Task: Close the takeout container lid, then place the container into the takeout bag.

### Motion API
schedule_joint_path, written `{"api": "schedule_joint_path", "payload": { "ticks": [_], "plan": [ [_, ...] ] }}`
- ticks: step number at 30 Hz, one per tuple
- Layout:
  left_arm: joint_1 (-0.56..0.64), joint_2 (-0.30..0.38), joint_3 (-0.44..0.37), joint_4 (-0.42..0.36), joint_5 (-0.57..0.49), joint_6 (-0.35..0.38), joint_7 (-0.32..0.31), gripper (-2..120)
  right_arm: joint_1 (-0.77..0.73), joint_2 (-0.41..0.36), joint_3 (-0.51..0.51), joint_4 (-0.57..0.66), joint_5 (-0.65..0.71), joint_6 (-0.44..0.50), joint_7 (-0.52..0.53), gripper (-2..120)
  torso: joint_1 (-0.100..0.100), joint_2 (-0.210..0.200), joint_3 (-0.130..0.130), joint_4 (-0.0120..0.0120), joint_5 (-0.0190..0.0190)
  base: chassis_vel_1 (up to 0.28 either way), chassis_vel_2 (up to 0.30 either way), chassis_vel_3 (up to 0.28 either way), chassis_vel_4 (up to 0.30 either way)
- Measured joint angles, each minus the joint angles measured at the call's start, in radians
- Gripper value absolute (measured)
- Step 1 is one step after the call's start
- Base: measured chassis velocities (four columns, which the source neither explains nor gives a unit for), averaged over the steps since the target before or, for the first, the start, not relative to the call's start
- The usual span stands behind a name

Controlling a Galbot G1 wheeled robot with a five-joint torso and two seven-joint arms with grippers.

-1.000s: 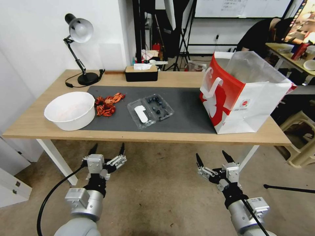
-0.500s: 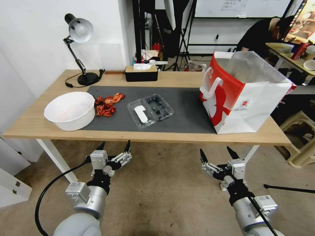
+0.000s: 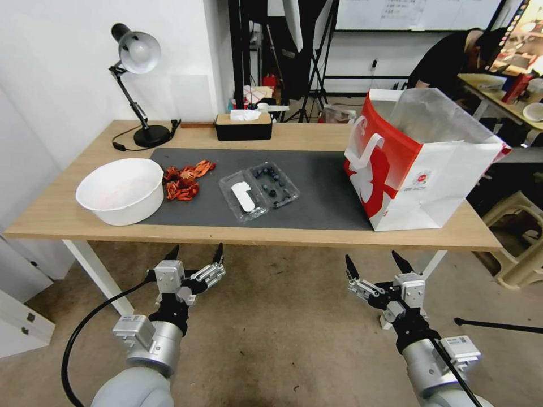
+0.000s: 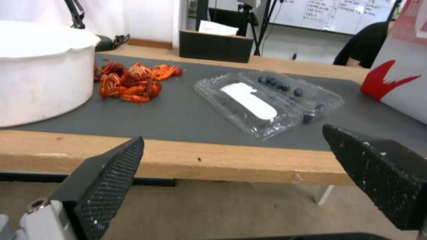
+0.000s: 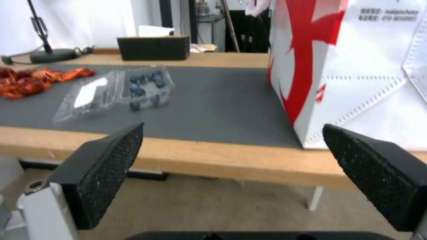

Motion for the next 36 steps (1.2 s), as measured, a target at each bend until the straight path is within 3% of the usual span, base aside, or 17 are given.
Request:
{"api": "schedule_joint_path", "payload": {
  "ticks": [8,12,21,24,32,34,36],
  "plan": [
    [0.001,-0.003,-0.010,0.013,0.002,-0.003,0.002,100,0.167,-0.121,-0.006,-0.084,0.148,-0.010,-0.027,100,0.000,0.000,0.000,0.0002,0.0002,0.000,0.000,0.000,0.000],
    [0.012,-0.016,-0.017,0.015,0.017,-0.011,0.003,100,0.373,-0.278,-0.063,-0.232,0.293,-0.015,-0.021,100,0.000,0.000,0.000,0.0002,0.0004,0.000,0.000,0.000,0.000],
    [0.019,-0.028,-0.036,0.026,0.024,-0.036,0.015,100,0.669,-0.394,-0.226,-0.430,0.446,-0.008,0.024,100,0.000,0.000,0.000,0.0004,-0.0002,0.000,0.000,0.000,0.000],
    [0.024,-0.040,-0.042,0.034,0.036,-0.038,0.017,100,0.842,-0.416,-0.368,-0.561,0.475,-0.063,0.088,100,0.000,0.000,0.000,0.0001,0.0001,0.000,0.000,0.000,0.000],
    [0.024,-0.051,-0.047,0.048,0.047,-0.042,0.013,100,1.052,-0.408,-0.509,-0.661,0.494,-0.260,0.198,100,0.000,0.000,0.000,0.0001,0.0000,0.000,0.000,0.000,0.000],
    [0.027,-0.054,-0.049,0.061,0.047,-0.048,0.010,100,1.143,-0.395,-0.565,-0.704,0.510,-0.371,0.229,100,0.000,0.000,0.000,0.0003,0.0000,0.000,0.000,0.000,0.000],
    [0.027,-0.055,-0.049,0.066,0.047,-0.050,0.009,100,1.171,-0.390,-0.581,-0.719,0.515,-0.416,0.235,100,0.000,0.000,0.000,0.0003,0.0000,0.000,0.000,0.000,0.000]
  ]
}}
